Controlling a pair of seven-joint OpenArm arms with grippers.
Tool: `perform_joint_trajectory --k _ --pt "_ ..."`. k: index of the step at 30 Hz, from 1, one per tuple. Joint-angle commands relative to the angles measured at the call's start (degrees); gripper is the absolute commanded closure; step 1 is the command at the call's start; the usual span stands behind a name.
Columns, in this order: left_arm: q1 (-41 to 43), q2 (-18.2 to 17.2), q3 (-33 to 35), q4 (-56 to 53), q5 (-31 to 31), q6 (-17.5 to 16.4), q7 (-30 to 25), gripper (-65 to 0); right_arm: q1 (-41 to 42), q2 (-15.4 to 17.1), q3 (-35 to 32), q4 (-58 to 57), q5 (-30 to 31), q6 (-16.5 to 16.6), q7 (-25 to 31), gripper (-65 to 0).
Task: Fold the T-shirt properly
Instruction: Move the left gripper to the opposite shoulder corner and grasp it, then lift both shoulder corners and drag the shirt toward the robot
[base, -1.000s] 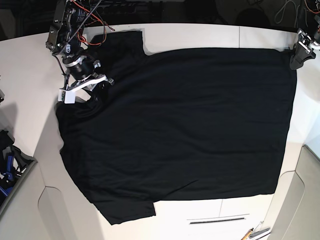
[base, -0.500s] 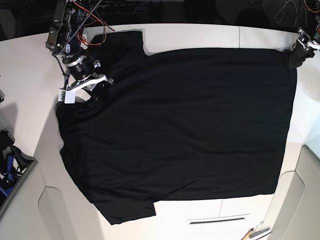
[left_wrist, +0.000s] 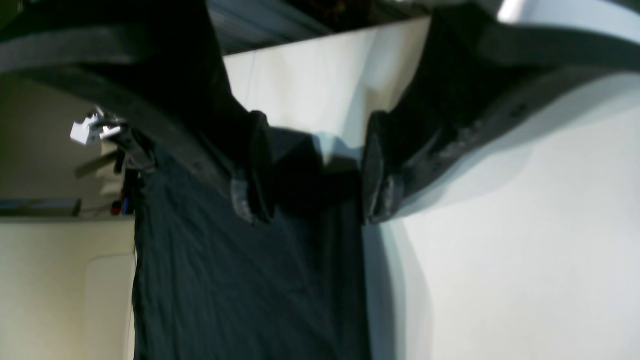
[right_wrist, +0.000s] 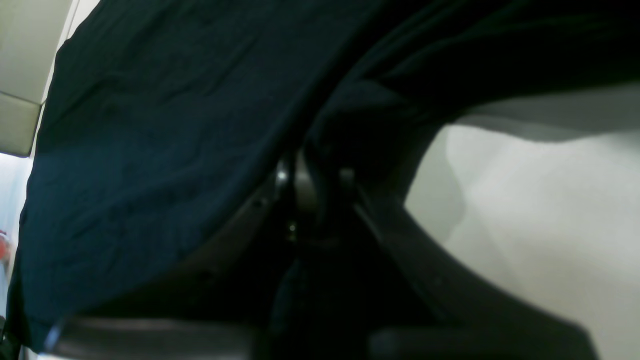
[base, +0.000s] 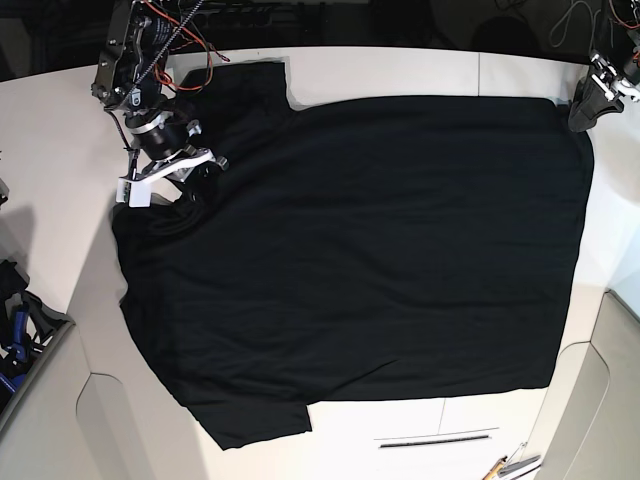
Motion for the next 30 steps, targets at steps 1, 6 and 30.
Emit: perform_joint_trajectory --k 1,6,30 --pt "-1.0 -1.0 -0.1 0.2 2.1 0.6 -0.9 -32.7 0.4 0.1 0.1 1.0 0.5 0.6 0.5 0.0" --pt "-3.8 -1.0 -0.1 0.2 6.3 0.6 -1.5 -32.6 0.4 0.2 0.1 1.0 0.5 0.6 0.5 0.0" --pt "-3.9 -1.9 -5.3 0.2 6.6 0.6 -1.7 0.0 -4.9 0.2 0.1 12.7 0.3 0.6 -7.2 0.0"
